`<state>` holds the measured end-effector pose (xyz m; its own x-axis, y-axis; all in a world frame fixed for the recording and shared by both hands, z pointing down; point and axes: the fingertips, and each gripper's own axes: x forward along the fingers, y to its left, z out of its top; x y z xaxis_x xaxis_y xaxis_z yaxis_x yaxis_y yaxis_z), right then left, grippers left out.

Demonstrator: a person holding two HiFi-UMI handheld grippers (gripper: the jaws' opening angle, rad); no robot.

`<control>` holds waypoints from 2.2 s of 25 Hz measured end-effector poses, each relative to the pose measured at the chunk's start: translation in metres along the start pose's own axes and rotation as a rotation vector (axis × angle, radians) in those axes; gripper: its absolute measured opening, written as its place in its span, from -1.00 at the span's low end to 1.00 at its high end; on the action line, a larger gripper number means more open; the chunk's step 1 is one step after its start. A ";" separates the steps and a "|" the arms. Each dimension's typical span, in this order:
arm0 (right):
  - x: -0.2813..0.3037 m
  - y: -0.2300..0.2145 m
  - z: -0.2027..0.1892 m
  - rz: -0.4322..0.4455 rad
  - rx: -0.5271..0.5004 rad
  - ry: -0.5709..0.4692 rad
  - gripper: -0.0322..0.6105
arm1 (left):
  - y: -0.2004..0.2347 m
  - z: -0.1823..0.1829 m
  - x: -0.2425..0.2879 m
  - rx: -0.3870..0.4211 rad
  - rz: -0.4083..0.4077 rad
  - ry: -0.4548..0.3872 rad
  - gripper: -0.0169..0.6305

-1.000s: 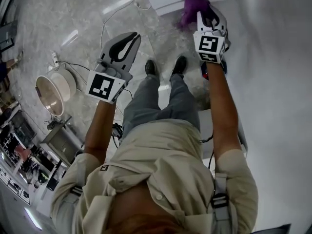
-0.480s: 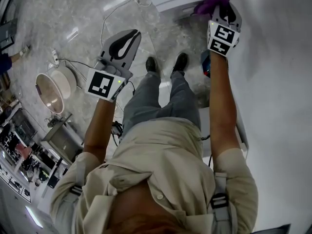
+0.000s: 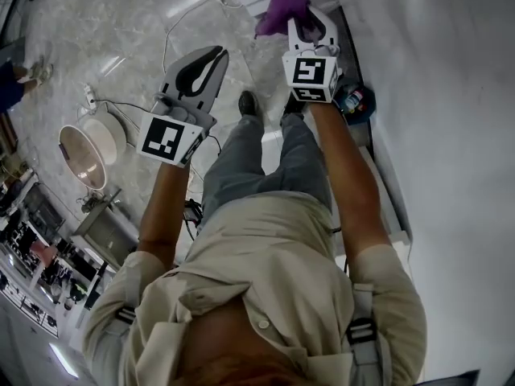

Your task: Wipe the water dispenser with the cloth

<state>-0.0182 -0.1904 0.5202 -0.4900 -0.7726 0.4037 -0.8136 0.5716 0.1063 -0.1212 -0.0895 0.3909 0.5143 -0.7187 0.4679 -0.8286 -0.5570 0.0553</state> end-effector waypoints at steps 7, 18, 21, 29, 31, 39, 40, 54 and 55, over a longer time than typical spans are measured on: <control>0.005 0.016 -0.007 0.085 -0.112 0.004 -0.60 | 0.000 0.006 0.009 -0.009 0.004 -0.018 -0.82; 0.019 -0.097 -0.063 -0.102 -0.059 0.139 -0.60 | -0.002 -0.004 0.020 0.004 -0.013 0.025 -0.82; 0.017 -0.141 -0.071 -0.201 0.051 0.161 -0.60 | -0.004 -0.004 0.023 0.005 -0.019 0.034 -0.82; 0.010 -0.132 -0.078 -0.227 0.152 0.163 -0.61 | -0.012 -0.009 0.029 0.002 -0.041 0.048 -0.82; 0.010 -0.113 -0.082 -0.205 0.173 0.163 -0.61 | -0.014 -0.012 0.030 0.006 -0.045 0.050 -0.82; 0.012 -0.008 -0.078 0.007 0.172 0.169 -0.61 | -0.027 0.000 0.041 0.015 -0.055 0.026 -0.82; 0.010 0.002 -0.077 0.029 0.172 0.170 -0.61 | -0.028 0.000 0.042 0.017 -0.057 0.031 -0.82; 0.024 0.031 -0.095 0.158 -0.013 0.164 -0.61 | -0.019 -0.012 0.048 -0.014 -0.045 -0.003 -0.82; 0.027 0.027 -0.100 0.155 -0.024 0.172 -0.61 | -0.018 -0.014 0.049 -0.016 -0.042 0.001 -0.82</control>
<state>-0.0222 -0.1676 0.6248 -0.5466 -0.6177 0.5654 -0.7242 0.6877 0.0512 -0.0846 -0.1085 0.4254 0.5488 -0.6943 0.4656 -0.8096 -0.5802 0.0892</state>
